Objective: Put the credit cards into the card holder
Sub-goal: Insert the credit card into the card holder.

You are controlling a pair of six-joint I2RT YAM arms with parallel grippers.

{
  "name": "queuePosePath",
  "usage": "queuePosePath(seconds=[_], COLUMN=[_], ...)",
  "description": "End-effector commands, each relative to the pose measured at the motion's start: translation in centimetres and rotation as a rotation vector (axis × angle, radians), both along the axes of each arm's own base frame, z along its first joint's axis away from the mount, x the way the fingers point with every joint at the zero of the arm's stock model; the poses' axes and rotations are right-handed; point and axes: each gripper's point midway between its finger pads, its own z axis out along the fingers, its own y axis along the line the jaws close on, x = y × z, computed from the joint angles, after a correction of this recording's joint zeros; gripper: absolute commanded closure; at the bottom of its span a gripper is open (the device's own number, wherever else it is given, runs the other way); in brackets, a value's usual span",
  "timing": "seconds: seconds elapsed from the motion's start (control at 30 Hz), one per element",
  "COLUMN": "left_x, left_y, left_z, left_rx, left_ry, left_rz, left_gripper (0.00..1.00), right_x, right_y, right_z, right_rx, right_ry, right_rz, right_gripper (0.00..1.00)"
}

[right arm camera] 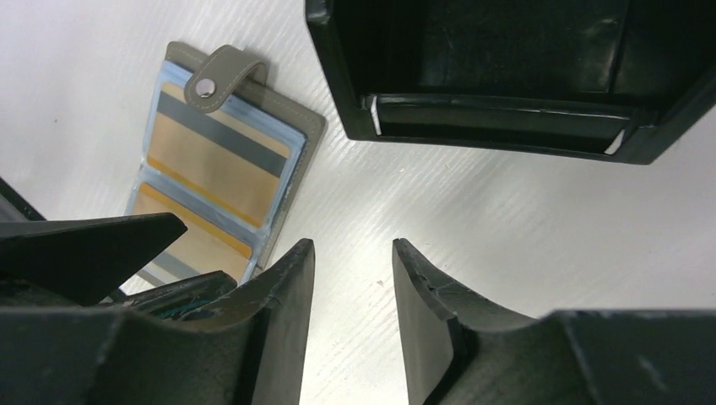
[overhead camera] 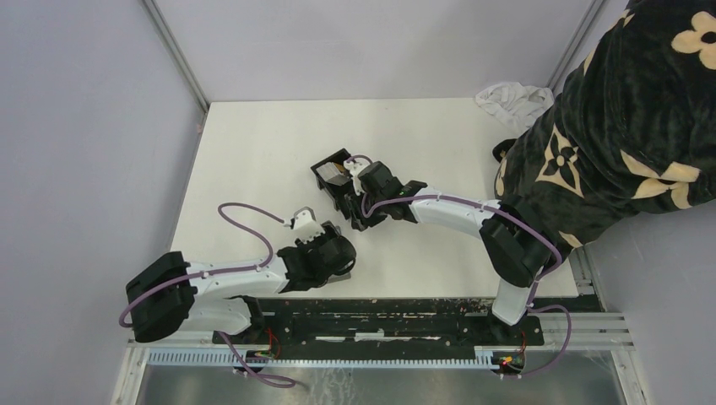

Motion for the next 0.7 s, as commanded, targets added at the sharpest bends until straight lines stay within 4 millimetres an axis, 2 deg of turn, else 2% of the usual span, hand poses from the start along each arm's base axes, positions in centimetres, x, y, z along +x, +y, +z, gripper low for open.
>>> queuePosePath(seconds=[0.0, 0.1, 0.23, 0.5, 0.67], left_x=[0.2, -0.6, -2.2, -4.6, -4.4], left_y=[-0.2, 1.2, 4.1, 8.2, 9.4], left_z=[2.6, 2.6, 0.7, -2.4, -2.3], left_rx=[0.005, 0.013, 0.046, -0.035, -0.079], left_ry=[-0.056, -0.016, 0.056, 0.124, 0.081], left_rz=[-0.021, 0.049, 0.174, 0.368, 0.427], left_gripper=[0.37, 0.37, 0.38, 0.4, 0.41], right_x=[0.0, -0.5, -1.0, -0.5, -0.1], right_y=[2.1, 2.8, 3.9, 5.9, 6.7], right_z=[2.2, 2.0, 1.1, 0.3, -0.5], right_rx=[0.078, 0.108, 0.145, 0.161, 0.152], right_ry=[-0.021, 0.011, 0.067, 0.102, 0.118], right_rz=[0.085, 0.103, 0.115, 0.126, 0.127], right_gripper=[0.53, 0.52, 0.51, 0.5, 0.49])
